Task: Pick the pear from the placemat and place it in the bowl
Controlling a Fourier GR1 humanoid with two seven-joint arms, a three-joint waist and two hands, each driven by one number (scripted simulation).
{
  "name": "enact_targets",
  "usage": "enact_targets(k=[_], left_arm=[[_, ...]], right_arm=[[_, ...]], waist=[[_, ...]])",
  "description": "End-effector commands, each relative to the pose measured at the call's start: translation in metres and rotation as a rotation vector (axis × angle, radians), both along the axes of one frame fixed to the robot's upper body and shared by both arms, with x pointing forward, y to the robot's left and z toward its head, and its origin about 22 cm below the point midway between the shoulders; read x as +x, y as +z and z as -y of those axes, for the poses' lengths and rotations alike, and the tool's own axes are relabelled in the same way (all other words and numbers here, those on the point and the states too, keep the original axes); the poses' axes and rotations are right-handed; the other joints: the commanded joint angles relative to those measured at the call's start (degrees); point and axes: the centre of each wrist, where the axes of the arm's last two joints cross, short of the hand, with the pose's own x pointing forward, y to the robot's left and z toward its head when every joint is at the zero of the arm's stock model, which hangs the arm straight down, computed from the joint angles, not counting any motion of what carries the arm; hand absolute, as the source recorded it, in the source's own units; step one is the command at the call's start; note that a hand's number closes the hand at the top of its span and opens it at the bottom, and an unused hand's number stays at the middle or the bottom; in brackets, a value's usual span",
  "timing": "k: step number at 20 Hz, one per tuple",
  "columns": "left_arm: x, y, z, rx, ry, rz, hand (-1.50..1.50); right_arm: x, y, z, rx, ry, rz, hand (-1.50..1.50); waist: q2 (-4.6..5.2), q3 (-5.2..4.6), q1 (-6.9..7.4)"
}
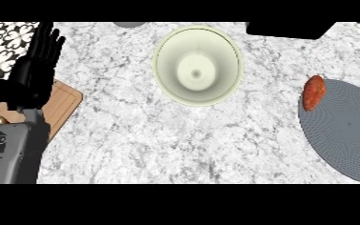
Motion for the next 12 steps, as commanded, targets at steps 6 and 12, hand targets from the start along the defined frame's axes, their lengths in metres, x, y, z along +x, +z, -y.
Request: enact_targets(k=[6, 12], left_arm=[[-0.008, -0.004, -0.028, 0.003, 0.04, -0.009, 0.0], [-0.024, -0.017, -0.023, -0.006, 0.042, -0.01, 0.0]], right_arm=[[0.01, -0.032, -0.083, -0.108, 0.291, -0.205, 1.5], [0.01, -0.088, -0.096, -0.165, 0.284, -0.18, 1.5]], waist=[[-0.44, -0.02, -1.98], [-0.68, 0.03, -2.92]])
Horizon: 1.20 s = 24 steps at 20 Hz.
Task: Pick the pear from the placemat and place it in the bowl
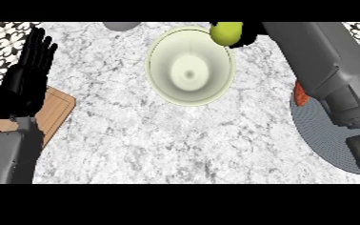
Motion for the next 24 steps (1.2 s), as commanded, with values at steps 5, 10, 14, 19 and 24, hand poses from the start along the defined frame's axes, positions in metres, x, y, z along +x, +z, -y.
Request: enact_targets(k=[5, 10, 14, 19, 24], left_arm=[[-0.012, 0.007, -0.016, 0.009, 0.027, -0.006, 0.0], [-0.002, -0.001, -0.011, -0.017, 0.008, -0.004, 0.0], [-0.001, 0.008, -0.017, 0.005, 0.004, 0.002, 0.0], [-0.014, -0.004, 0.007, -0.011, -0.014, 0.0, 0.0], [-0.003, 0.012, 0.013, 0.001, -0.011, 0.022, 0.0]], right_arm=[[-0.009, -0.085, -0.035, -0.108, 0.02, -0.069, 1.5], [-0.012, -0.102, -0.052, -0.082, -0.046, -0.226, -1.5], [-0.018, -0.128, -0.05, 0.074, -0.016, -0.372, -1.5], [-0.02, -0.133, -0.058, 0.321, -0.07, -0.421, -1.5], [-0.004, -0.102, -0.007, 0.507, -0.194, -0.402, -1.5]], waist=[[-0.25, 0.03, -0.89], [0.16, 0.0, -0.65], [0.2, 0.04, -0.85], [0.28, 0.08, 0.33], [0.89, 0.13, 0.69]])
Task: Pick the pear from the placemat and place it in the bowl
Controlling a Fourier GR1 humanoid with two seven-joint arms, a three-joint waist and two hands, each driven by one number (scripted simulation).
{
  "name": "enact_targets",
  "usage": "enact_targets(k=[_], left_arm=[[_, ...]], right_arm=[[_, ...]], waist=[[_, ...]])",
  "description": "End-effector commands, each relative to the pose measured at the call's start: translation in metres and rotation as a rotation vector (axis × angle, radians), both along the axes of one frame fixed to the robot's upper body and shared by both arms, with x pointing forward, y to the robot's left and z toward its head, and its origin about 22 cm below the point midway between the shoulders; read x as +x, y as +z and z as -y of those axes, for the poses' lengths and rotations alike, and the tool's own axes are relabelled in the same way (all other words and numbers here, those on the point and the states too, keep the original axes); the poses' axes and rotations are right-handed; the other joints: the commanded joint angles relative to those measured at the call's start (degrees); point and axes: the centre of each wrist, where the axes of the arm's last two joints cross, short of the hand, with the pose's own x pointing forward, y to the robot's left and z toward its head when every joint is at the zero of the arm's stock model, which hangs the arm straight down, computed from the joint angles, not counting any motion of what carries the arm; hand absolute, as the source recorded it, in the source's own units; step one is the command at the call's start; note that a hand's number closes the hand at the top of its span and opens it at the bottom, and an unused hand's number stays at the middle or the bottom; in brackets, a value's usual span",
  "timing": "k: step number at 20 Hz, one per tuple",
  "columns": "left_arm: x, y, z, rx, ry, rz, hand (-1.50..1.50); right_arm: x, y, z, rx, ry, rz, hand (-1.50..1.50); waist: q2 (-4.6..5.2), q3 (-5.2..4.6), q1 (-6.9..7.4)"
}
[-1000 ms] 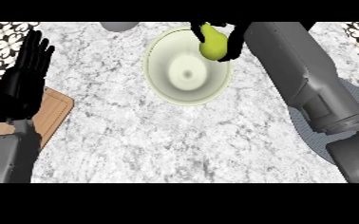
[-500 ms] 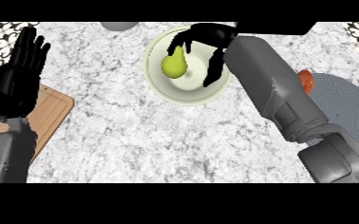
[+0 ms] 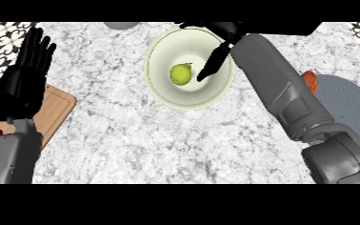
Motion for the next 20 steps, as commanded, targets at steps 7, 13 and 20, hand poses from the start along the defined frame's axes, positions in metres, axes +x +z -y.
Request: enact_targets(k=[7, 13, 20], left_arm=[[0.012, 0.01, -0.004, 0.002, -0.021, 0.024, 0.0], [0.009, 0.005, 0.015, -0.007, -0.051, 0.042, 0.0], [0.014, 0.013, 0.021, -0.001, -0.083, 0.068, 0.0]], right_arm=[[0.014, 0.043, 0.083, 0.191, -0.242, -0.074, -1.5], [0.008, 0.043, 0.147, 0.262, -0.285, -0.105, -1.5], [0.002, 0.06, 0.185, 0.289, -0.311, -0.088, -1.5]], waist=[[1.46, -0.01, 1.66], [2.8, 0.2, 3.98], [3.75, 0.39, 5.13]])
